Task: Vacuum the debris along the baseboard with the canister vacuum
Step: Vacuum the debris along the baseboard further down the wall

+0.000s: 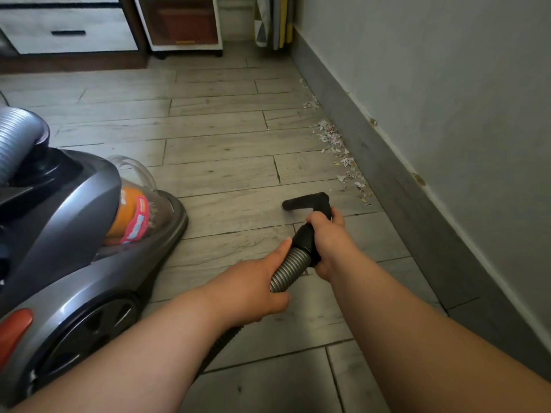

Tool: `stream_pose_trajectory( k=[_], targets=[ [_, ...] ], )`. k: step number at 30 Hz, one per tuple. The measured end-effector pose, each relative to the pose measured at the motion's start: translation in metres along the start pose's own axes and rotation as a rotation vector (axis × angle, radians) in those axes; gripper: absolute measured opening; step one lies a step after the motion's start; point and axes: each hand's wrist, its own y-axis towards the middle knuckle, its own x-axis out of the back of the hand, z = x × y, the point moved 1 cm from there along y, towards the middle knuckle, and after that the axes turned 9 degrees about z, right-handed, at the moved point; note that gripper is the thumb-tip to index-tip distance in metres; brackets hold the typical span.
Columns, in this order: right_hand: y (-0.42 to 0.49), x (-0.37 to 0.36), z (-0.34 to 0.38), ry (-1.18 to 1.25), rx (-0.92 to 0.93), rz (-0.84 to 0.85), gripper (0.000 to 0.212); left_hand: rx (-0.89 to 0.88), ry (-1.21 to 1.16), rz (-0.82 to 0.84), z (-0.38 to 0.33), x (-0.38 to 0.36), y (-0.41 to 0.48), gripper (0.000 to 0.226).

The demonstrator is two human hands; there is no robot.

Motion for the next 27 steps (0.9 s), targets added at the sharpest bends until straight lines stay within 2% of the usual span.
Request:
stream_pose_trajectory(
  k=[7, 18, 23, 27],
  targets=[
    [0.015, -0.032, 0.006, -0.056, -0.013, 0.082, 0.069, 0.074, -0.086, -0.071, 0.013, 0.010, -0.004, 0.094],
    [0.024, -0.053, 0.015, -0.116, -0.107, 0.239, 0.061, 0.118, -0.046, -0.127, 0.010, 0.022, -0.021, 0.093],
    [0.028, -0.051, 0.014, -0.113, -0.120, 0.207, 0.055, 0.098, -0.080, -0.119, 0.008, 0.024, -0.021, 0.092],
    [0.026, -0.028, 0.013, -0.073, -0.062, 0.132, 0.057, 0.035, -0.055, -0.080, 0.002, 0.020, -0.014, 0.091]
  ],
)
